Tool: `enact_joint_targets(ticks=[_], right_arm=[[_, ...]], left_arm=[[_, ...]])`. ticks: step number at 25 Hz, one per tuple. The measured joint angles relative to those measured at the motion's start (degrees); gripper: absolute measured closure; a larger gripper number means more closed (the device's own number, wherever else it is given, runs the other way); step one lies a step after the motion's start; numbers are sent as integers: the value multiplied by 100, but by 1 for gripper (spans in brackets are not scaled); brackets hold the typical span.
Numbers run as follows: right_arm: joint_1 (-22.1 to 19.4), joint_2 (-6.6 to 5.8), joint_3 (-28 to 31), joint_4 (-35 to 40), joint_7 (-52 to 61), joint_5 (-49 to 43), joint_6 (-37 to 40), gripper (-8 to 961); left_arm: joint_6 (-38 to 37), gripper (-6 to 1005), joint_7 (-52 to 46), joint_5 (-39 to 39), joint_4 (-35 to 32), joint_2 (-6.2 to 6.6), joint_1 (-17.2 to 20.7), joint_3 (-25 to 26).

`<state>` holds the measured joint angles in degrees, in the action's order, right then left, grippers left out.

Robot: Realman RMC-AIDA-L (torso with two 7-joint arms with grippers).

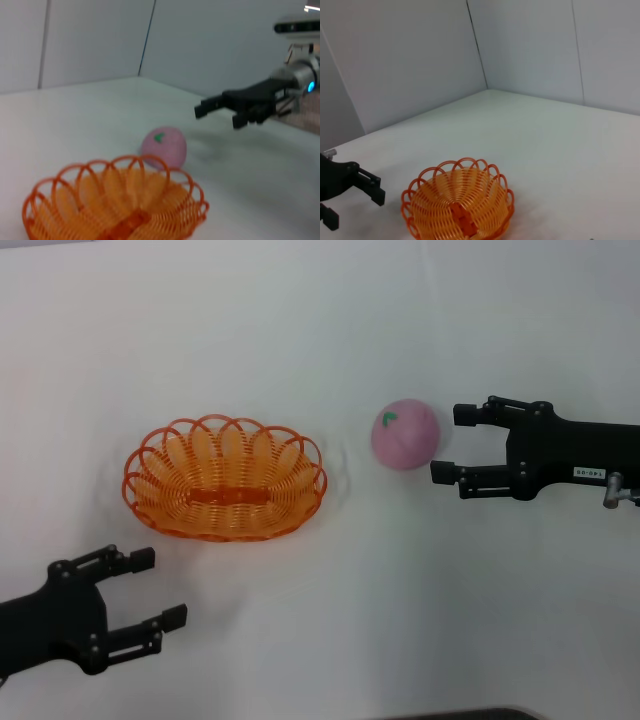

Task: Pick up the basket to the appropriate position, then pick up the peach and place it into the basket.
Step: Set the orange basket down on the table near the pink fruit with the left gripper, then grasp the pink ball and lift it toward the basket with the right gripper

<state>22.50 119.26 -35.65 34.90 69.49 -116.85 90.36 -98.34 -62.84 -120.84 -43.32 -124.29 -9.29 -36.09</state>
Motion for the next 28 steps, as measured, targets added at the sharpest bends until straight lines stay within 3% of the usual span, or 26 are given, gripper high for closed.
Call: enact_joint_targets(ticks=[8,16,19,24,28], right_arm=[[75,-54,-45,2,480,-26,129,5],[766,-582,-68,168,3606,-437,767,5],[956,-686,-67,577,4711,-442,1032,5],[1304,-696,-81,1710,6438,-908,1332,5],[1787,-658,-97,2077,7317,-1608,1517,5]], left_arm=[[55,215,253,-21,197,6,-4,60],[-31,216,243,20,173,11,52,140],[-107,216,243,14,160,11,59,210],[-151,216,268,-18,157,11,70,274],[-158,216,272,-17,157,10,81,278]])
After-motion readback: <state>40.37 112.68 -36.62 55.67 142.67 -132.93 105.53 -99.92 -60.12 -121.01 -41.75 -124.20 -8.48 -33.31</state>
